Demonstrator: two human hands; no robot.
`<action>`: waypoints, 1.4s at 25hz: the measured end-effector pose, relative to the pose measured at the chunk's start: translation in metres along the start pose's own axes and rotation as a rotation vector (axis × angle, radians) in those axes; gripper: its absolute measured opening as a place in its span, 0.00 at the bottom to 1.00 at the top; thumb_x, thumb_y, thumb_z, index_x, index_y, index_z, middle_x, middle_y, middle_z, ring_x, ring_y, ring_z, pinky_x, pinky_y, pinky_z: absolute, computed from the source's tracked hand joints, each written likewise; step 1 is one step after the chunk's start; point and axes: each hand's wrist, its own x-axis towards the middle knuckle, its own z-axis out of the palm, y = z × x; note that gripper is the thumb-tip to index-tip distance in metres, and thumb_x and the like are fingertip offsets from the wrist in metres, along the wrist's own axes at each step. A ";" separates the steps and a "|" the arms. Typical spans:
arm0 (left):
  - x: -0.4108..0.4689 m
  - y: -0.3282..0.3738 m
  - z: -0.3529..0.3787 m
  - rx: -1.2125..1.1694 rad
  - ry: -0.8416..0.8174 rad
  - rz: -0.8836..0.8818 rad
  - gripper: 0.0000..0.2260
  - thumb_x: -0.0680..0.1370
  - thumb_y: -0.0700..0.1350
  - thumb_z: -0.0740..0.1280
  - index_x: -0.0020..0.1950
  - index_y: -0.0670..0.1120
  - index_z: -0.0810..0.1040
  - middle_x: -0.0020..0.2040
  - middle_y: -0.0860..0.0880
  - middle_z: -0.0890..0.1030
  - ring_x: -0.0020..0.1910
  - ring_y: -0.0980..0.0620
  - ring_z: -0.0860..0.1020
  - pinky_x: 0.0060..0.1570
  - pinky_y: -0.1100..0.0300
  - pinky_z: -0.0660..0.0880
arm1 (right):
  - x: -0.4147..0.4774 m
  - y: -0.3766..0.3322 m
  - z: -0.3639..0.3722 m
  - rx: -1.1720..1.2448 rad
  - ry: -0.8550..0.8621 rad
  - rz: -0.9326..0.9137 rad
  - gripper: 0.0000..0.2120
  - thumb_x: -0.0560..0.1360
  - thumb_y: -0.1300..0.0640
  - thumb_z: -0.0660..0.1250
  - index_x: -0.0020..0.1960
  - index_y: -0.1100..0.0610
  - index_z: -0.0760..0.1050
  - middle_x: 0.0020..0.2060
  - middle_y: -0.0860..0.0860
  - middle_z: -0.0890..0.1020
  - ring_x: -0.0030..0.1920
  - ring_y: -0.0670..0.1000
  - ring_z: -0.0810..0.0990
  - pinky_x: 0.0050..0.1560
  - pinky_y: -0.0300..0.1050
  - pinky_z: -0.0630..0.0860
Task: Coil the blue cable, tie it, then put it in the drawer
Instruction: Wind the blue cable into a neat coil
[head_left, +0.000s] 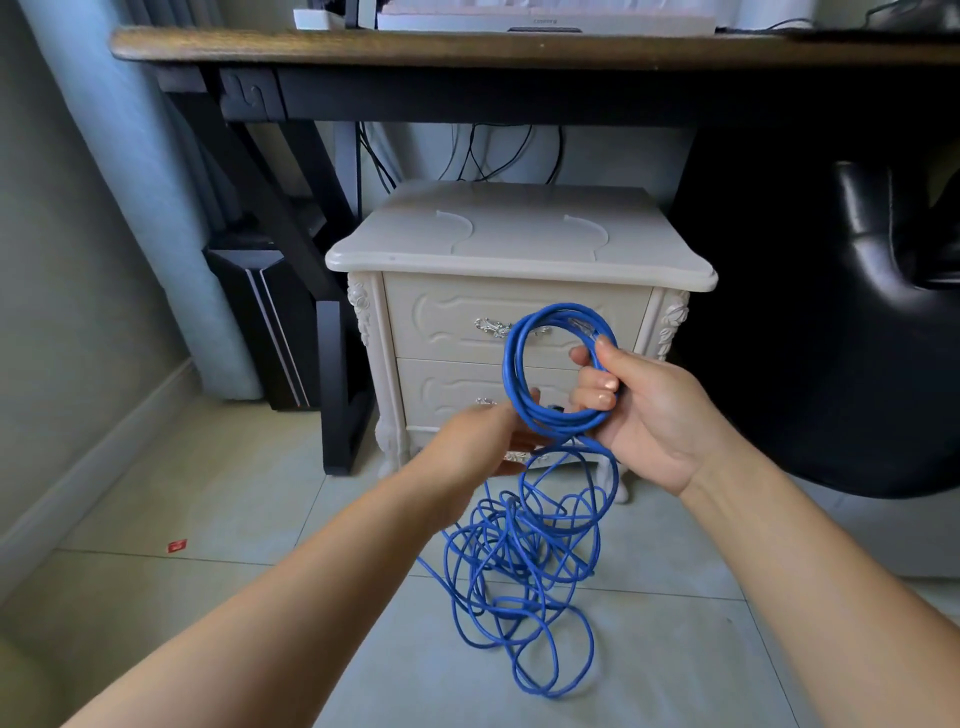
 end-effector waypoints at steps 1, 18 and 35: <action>0.001 -0.001 0.002 -0.017 -0.001 -0.004 0.10 0.80 0.51 0.63 0.47 0.49 0.82 0.46 0.50 0.85 0.46 0.54 0.80 0.51 0.57 0.73 | -0.001 0.000 0.000 0.023 -0.001 0.016 0.11 0.82 0.56 0.57 0.47 0.62 0.72 0.27 0.48 0.63 0.25 0.45 0.64 0.34 0.37 0.68; 0.009 0.001 -0.013 -0.375 -0.040 0.192 0.10 0.79 0.39 0.64 0.54 0.44 0.84 0.52 0.52 0.84 0.57 0.55 0.78 0.65 0.54 0.69 | -0.002 0.017 -0.004 -0.597 0.127 -0.044 0.10 0.84 0.58 0.55 0.49 0.60 0.71 0.22 0.46 0.66 0.24 0.45 0.66 0.40 0.51 0.80; 0.018 0.009 -0.029 0.391 0.350 0.381 0.14 0.79 0.55 0.66 0.47 0.46 0.82 0.26 0.53 0.65 0.22 0.58 0.64 0.23 0.66 0.60 | 0.008 0.012 -0.017 -0.723 0.296 0.006 0.20 0.83 0.43 0.50 0.51 0.53 0.76 0.35 0.55 0.85 0.26 0.51 0.74 0.25 0.40 0.63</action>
